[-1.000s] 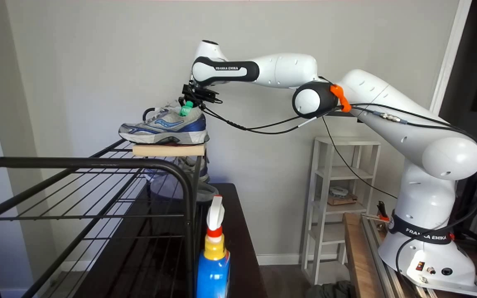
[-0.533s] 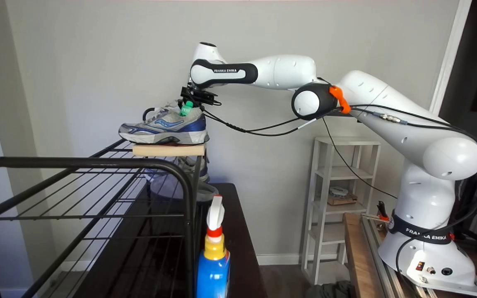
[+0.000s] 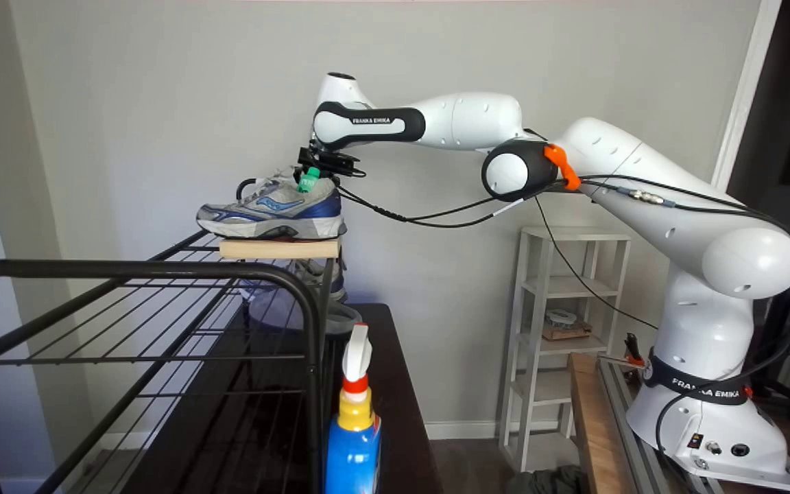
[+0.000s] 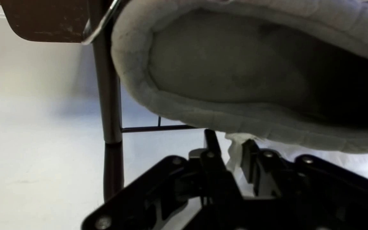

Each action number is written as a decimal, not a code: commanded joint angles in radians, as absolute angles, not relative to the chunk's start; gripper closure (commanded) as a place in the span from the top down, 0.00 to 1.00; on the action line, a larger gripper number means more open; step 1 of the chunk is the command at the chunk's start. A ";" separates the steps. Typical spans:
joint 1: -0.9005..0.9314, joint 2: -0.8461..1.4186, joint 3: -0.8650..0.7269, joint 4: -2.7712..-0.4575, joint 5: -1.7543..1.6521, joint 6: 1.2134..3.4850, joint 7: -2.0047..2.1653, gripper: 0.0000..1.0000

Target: Move the tissue to the right then move the slipper to the left

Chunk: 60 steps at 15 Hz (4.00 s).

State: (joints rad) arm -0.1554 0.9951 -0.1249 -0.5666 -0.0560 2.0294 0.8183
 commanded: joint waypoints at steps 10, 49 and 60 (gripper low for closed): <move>0.001 0.950 -0.261 -0.522 -0.197 1.925 0.885 1.00; -0.033 1.018 -0.180 -0.532 -0.174 2.068 0.186 0.55; -0.022 1.025 -0.185 -0.528 -0.183 2.086 0.147 0.00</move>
State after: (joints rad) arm -0.0231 1.0173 -0.1879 -0.5362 -0.1772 2.0528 0.1764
